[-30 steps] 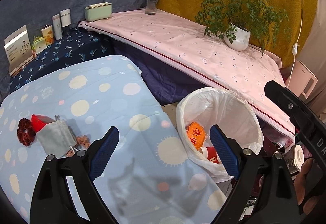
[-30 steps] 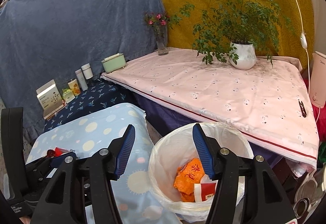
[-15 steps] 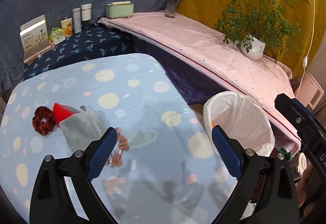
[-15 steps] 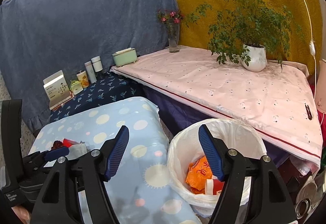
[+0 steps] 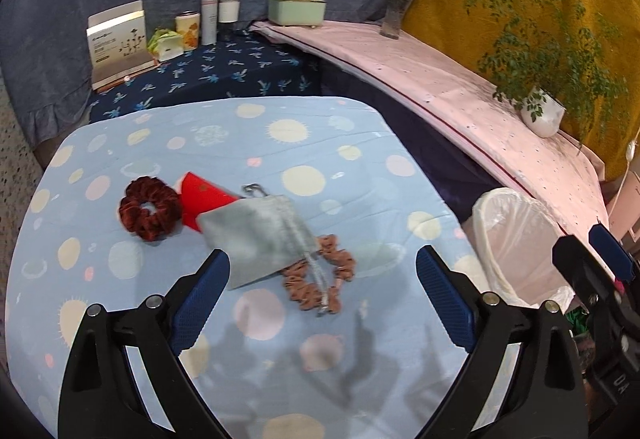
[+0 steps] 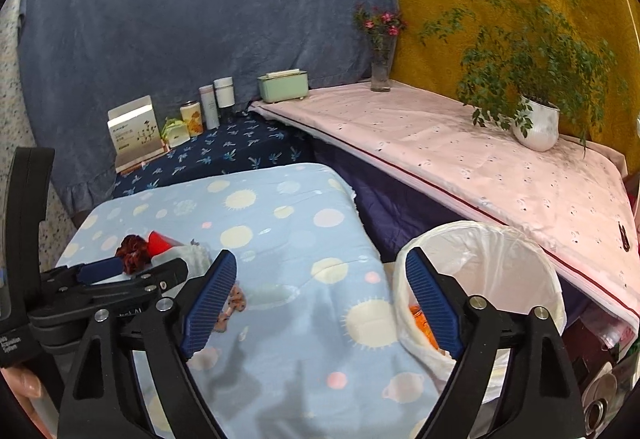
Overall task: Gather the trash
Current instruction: 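Move both tools back over the grey pouch and pink scrunchie, then grasp the grey drawstring pouch with the left tool while the right tool grasps the pink polka-dot scrunchie, then carry the pouch and scrunchie over the bin and open both tools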
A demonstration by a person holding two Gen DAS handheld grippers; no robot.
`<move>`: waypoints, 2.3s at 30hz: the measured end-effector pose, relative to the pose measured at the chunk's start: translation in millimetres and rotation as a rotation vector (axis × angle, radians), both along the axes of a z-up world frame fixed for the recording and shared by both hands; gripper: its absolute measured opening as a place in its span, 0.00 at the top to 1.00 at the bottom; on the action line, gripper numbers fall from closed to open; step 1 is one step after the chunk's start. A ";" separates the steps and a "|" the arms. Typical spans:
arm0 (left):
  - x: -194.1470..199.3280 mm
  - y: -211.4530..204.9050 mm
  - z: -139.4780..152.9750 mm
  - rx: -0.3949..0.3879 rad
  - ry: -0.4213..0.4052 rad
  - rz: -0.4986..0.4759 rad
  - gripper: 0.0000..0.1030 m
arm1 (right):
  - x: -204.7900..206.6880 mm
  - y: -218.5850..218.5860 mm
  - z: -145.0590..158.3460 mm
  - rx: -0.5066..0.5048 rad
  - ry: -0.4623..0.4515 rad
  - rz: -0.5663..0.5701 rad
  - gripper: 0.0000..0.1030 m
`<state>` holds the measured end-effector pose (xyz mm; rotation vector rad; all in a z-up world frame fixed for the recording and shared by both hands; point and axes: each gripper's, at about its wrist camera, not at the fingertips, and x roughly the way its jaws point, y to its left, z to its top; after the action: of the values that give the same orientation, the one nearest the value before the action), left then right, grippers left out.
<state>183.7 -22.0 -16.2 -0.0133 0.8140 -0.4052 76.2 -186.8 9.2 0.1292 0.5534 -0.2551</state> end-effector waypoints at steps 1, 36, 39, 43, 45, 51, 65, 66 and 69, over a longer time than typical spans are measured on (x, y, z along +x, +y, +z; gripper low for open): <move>2.0 5.3 -1.1 -0.001 0.003 0.008 0.13 | 2.0 5.6 -1.8 -0.001 0.003 0.010 0.18; 78.0 64.7 -76.0 -0.045 0.168 0.082 0.10 | 109.4 88.3 -129.3 0.119 0.286 0.159 0.52; 85.4 53.9 -87.4 -0.042 0.202 0.061 0.11 | 109.7 85.7 -133.8 0.148 0.293 0.167 0.61; 85.3 44.0 -95.1 -0.049 0.217 0.036 0.18 | 106.6 79.5 -134.0 0.170 0.290 0.175 0.73; 82.8 38.2 -95.2 -0.047 0.210 0.022 0.26 | 104.3 75.5 -133.7 0.177 0.290 0.173 0.77; 73.7 23.1 -94.0 -0.046 0.230 -0.034 0.70 | 91.3 59.2 -129.8 0.204 0.280 0.147 0.81; 27.7 -4.8 -49.7 -0.074 0.150 -0.117 0.97 | 40.7 -2.6 -76.0 0.207 0.138 0.047 0.82; 24.8 -7.6 -44.5 -0.076 0.141 -0.123 0.97 | 37.8 -6.8 -71.0 0.204 0.127 0.042 0.83; 16.6 -18.0 -28.1 -0.074 0.110 -0.145 0.97 | 27.3 -21.3 -52.5 0.193 0.085 0.022 0.83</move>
<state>200.3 -40.0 -44.4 -0.0459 0.9106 -0.5757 103.4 -208.2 -43.3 0.3006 0.6631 -0.1856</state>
